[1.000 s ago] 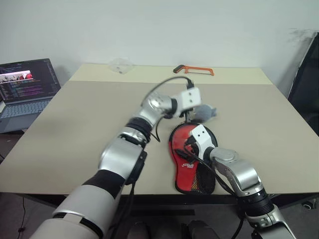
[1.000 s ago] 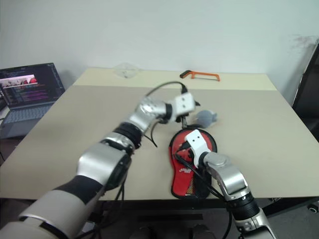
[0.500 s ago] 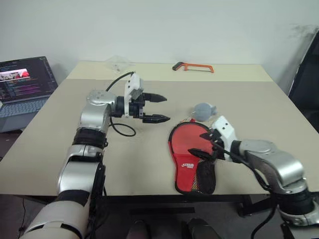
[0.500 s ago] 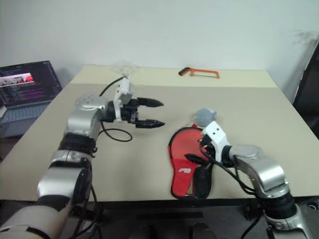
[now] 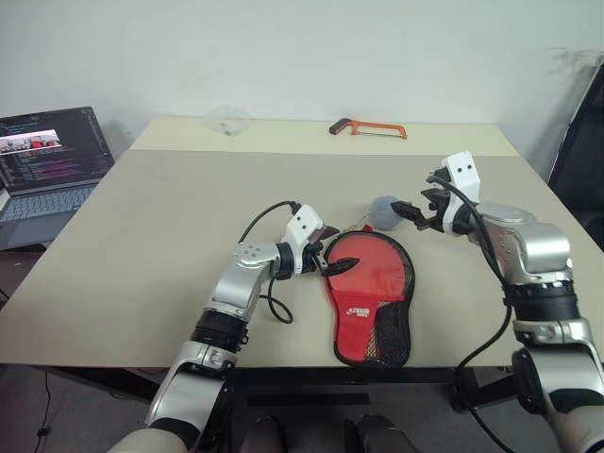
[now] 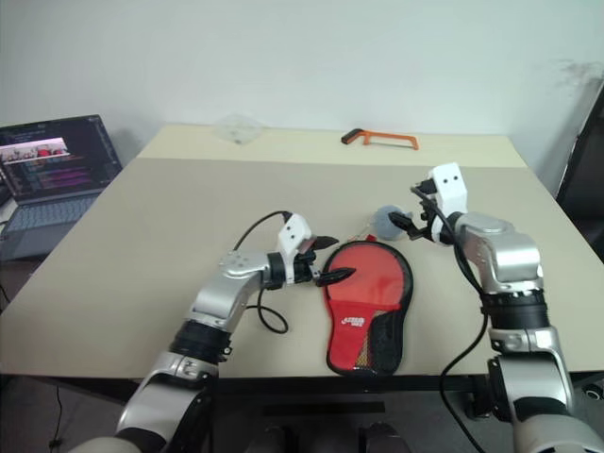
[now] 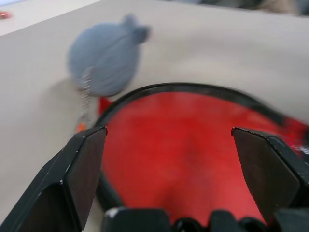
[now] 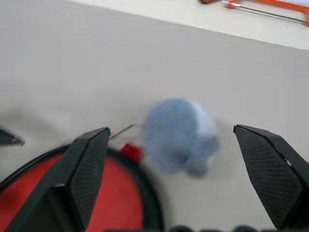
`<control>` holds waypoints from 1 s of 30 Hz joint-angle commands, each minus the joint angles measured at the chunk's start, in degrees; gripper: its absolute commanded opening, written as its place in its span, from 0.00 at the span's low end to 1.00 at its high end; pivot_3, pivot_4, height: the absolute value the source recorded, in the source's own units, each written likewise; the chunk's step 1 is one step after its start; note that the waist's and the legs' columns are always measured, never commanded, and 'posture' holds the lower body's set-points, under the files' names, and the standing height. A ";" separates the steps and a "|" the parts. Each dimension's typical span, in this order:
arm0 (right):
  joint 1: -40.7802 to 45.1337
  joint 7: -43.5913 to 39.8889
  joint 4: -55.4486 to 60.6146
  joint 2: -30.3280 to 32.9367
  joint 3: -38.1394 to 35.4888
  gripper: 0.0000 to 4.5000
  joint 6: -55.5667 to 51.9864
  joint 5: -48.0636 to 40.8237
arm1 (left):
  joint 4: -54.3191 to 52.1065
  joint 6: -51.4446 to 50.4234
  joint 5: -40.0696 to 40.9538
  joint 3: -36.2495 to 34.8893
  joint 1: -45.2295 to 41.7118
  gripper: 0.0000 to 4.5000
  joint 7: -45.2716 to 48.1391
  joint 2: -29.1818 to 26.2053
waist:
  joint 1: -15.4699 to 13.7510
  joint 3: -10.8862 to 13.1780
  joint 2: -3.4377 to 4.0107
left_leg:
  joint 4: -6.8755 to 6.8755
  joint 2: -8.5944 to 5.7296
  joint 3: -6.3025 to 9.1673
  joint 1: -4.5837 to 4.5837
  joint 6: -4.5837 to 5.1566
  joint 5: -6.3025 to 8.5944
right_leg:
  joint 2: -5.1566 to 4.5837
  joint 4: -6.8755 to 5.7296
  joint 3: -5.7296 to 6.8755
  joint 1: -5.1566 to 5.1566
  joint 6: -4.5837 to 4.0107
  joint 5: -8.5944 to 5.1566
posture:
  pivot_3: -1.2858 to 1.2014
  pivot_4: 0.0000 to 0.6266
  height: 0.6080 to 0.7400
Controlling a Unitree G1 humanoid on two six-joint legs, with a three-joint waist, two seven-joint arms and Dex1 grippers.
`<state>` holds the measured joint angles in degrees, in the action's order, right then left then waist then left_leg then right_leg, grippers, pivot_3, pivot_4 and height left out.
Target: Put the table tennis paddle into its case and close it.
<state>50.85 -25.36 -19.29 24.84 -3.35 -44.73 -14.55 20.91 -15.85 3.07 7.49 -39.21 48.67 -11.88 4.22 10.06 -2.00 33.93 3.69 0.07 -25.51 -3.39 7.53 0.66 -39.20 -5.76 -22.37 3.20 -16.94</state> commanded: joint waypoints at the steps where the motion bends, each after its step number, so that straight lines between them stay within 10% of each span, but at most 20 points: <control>1: 5.95 2.57 -10.99 -2.71 -4.97 1.00 6.86 -1.19 | -0.46 -0.12 -0.24 1.44 1.79 1.00 -3.27 2.09 | -0.07 0.01 0.02 | -0.03 0.00 0.00 -0.01 0.00 0.01 | 0.00 0.06 0.01 0.01 -0.03 0.01 | 0.52 0.24 1.00; 12: 17.29 4.03 -39.89 -7.55 -6.63 1.00 21.80 1.30 | -1.33 -5.09 1.15 3.23 4.16 1.00 -8.15 8.15 | -0.78 0.05 0.10 | -0.01 -0.04 0.02 -0.16 0.00 0.03 | -0.03 0.17 0.08 -0.01 -0.20 0.16 | 0.52 0.24 1.00; 30: 20.25 4.53 -46.40 -6.71 -7.23 1.00 25.08 3.74 | 1.12 -9.87 0.03 7.67 3.72 1.00 -9.19 9.10 | -0.81 0.08 0.21 | 0.00 -0.05 0.03 -0.16 0.00 0.03 | -0.03 0.18 0.07 -0.01 -0.20 0.19 | 0.52 0.24 1.00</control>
<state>68.78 -21.06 -66.32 16.96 -9.94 -20.07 -11.12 19.99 -24.43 4.09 13.46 -36.59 39.94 -3.00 3.41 10.14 -1.79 33.93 3.65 0.10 -25.67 -3.39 7.56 0.63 -39.02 -5.69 -22.37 3.01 -16.75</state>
